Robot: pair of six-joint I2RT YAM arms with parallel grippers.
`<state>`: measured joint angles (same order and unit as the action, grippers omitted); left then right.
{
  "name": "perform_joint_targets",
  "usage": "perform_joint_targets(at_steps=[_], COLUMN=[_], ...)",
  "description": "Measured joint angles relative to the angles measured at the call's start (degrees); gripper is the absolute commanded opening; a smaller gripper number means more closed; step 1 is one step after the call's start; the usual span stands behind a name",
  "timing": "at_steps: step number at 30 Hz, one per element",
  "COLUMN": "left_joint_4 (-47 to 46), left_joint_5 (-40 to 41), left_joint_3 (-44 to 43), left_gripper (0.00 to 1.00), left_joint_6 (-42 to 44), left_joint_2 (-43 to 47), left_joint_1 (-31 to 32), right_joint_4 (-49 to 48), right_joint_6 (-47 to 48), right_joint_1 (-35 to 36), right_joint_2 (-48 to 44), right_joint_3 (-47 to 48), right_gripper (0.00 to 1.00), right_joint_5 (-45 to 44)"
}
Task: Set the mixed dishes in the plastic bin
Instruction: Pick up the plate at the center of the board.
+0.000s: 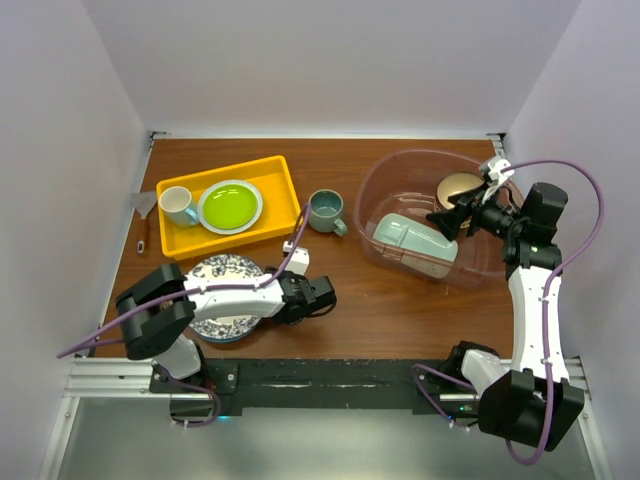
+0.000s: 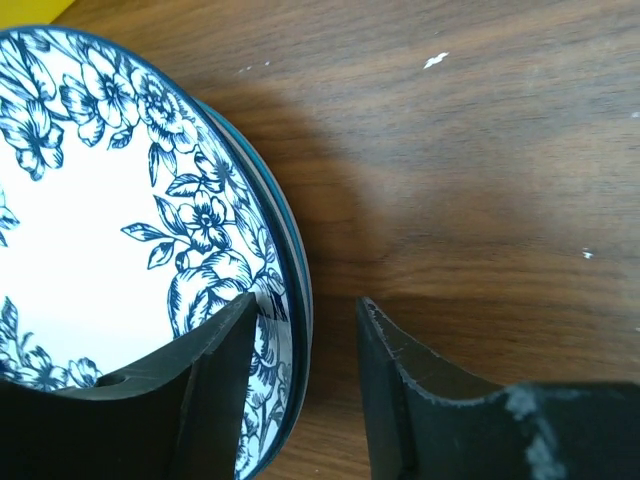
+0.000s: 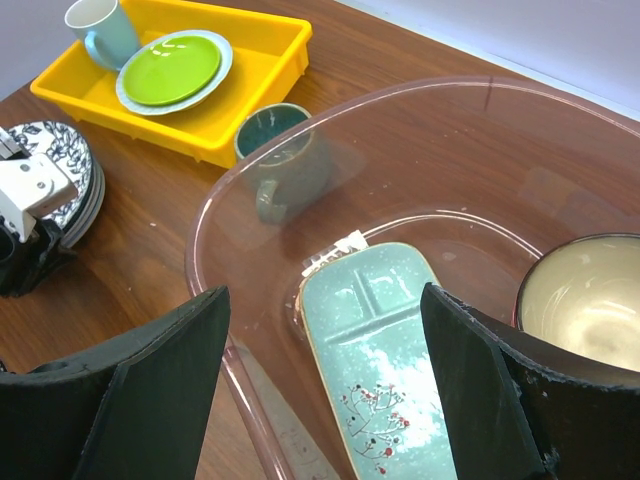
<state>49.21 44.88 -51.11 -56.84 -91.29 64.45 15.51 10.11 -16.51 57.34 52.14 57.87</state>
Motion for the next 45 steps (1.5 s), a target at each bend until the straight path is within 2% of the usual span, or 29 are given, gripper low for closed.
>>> perform_joint_targets(at_steps=[7, 10, 14, 17, 18, 20, 24, 27, 31, 33, 38, 39, 41, 45], left_joint_4=[-0.7, -1.6, -2.1, -2.1, -2.0, -1.9, -1.1, -0.7, -0.6, -0.6, 2.0, 2.6, 3.7, 5.9], left_joint_5=[-1.9, -2.9, -3.5, -3.5, -3.5, -3.2, -2.1, -1.4, -0.8, -0.7, 1.9, 2.1, 2.8, 4.0], left_joint_3=[-0.5, -0.5, -0.5, -0.5, -0.5, -0.5, -0.6, -1.0, -1.3, -1.3, -1.8, -2.1, -2.7, -4.2], left_gripper=[0.37, 0.31, 0.30, 0.34, 0.42, 0.52, 0.59, 0.58, 0.55, 0.50, 0.25, 0.22, 0.18, 0.17], left_joint_6=[1.3, 2.0, 2.7, 2.9, 2.8, 2.4, 1.9, 1.9, 1.9, 1.9, 1.9, 1.9, 1.7, 1.7], left_joint_2=[3.8, 6.2, 7.8, 7.9, 7.9, 7.9, 7.7, 6.7, 3.5, 1.4, -1.2, -1.4, -1.8, -2.0], left_joint_1=[0.3, 0.6, 0.6, 0.6, 0.6, 0.6, 0.6, 0.6, 0.6, 0.6, 0.6, 0.6, 0.6, 1.1], right_joint_4=[0.1, 0.2, 0.3, 0.4, 0.4, 0.4, 0.4, 0.4, 0.4, 0.4, 0.4, 0.4, 0.4, 0.4], right_joint_6=[0.0, 0.1, 0.1, 0.1, 0.1, 0.1, 0.1, 0.1, 0.1, 0.1, 0.1, 0.1, 0.2, 0.3], right_joint_1=[0.0, 0.0, 0.0, 0.0, 0.0, 0.0, 0.0, 0.0, 0.0, 0.0, 0.0, 0.0, 0.0, 0.0], right_joint_2=[0.0, 0.0, 0.0, 0.0, 0.0, 0.0, 0.0, 0.0, 0.0, 0.0, 0.0, 0.0, 0.0, 0.0], right_joint_3=[0.0, 0.0, 0.0, 0.0, 0.0, 0.0, 0.0, 0.0, 0.0, 0.0, 0.0, 0.0, 0.0, 0.0], right_gripper=[0.81, 0.81, 0.81, 0.81, 0.81, 0.81, 0.81, 0.81, 0.81, 0.81, 0.81, 0.81, 0.81, 0.81], right_joint_5=[0.2, 0.2, 0.2, 0.2, 0.2, 0.2, 0.2, 0.2, 0.2, 0.2, 0.2, 0.2, 0.2, 0.2])
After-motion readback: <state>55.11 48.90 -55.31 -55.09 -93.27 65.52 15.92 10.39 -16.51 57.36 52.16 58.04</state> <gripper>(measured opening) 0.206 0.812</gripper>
